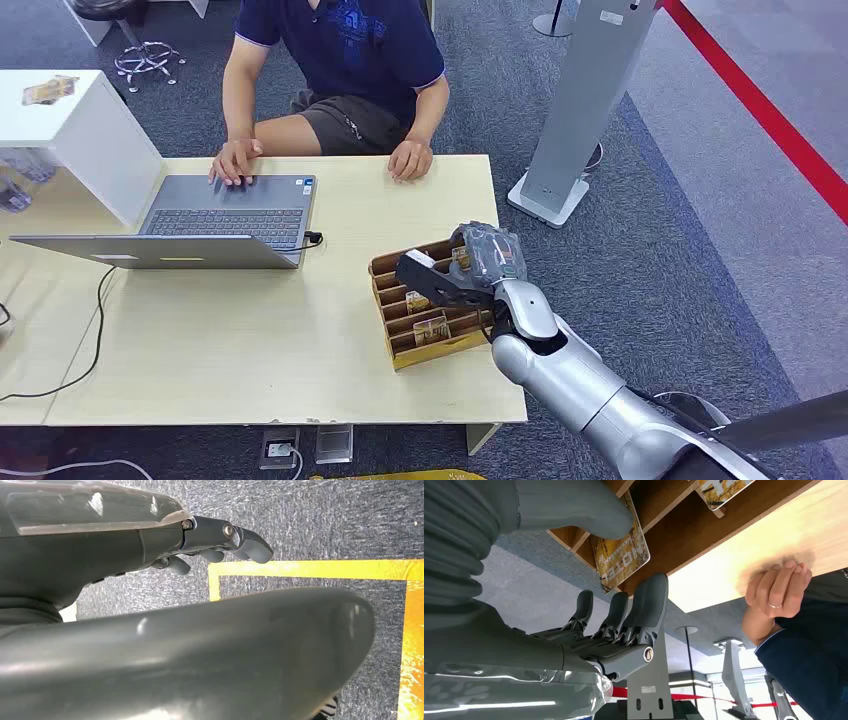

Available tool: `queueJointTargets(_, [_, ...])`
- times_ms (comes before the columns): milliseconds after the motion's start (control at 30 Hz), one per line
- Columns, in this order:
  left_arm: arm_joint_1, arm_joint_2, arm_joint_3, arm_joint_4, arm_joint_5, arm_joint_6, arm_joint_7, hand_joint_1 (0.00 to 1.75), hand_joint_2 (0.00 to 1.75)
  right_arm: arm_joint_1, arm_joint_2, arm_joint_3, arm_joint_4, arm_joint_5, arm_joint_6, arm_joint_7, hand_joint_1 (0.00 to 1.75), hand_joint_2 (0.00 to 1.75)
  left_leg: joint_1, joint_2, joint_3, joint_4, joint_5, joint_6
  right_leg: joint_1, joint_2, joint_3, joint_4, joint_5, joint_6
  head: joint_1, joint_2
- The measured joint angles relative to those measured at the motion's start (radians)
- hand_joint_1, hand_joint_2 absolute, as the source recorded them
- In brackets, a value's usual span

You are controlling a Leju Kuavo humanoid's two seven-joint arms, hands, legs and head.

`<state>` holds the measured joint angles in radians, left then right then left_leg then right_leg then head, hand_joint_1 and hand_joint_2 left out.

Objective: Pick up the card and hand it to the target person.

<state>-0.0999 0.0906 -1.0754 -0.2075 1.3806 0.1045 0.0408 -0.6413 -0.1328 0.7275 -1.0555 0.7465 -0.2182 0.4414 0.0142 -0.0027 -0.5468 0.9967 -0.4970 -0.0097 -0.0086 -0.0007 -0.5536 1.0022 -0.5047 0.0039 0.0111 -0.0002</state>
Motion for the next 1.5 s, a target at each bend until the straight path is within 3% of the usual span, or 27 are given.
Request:
queueJointTargets(1233, [0.001, 0.001, 0.0, 0.0, 0.002, -0.006, 0.001, 0.0, 0.0, 0.016, -0.006, 0.002, 0.006, 0.0, 0.007, -0.004, 1.01, 1.75, 0.0, 0.0, 0.0, 0.0, 0.0, 0.0, 0.0, 0.0, 0.0, 0.0, 0.0, 0.0, 0.0, 0.0])
queueJointTargets(1333, [0.001, 0.001, 0.0, 0.0, 0.002, -0.006, 0.001, 0.0, 0.0, 0.016, -0.006, 0.002, 0.006, 0.003, 0.007, -0.002, 1.06, 1.75, 0.0, 0.0, 0.0, 0.0, 0.0, 0.0, 0.0, 0.0, 0.0, 0.0, 0.0, 0.0, 0.0, 0.0])
queueJointTargets(1500, [0.001, 0.001, 0.0, 0.0, 0.002, -0.006, 0.004, 0.0, 0.0, 0.016, -0.006, 0.002, 0.006, 0.012, 0.007, 0.001, 1.31, 1.75, 0.0, 0.0, 0.0, 0.0, 0.0, 0.0, 0.0, 0.0, 0.0, 0.0, 0.0, 0.0, 0.0, 0.0])
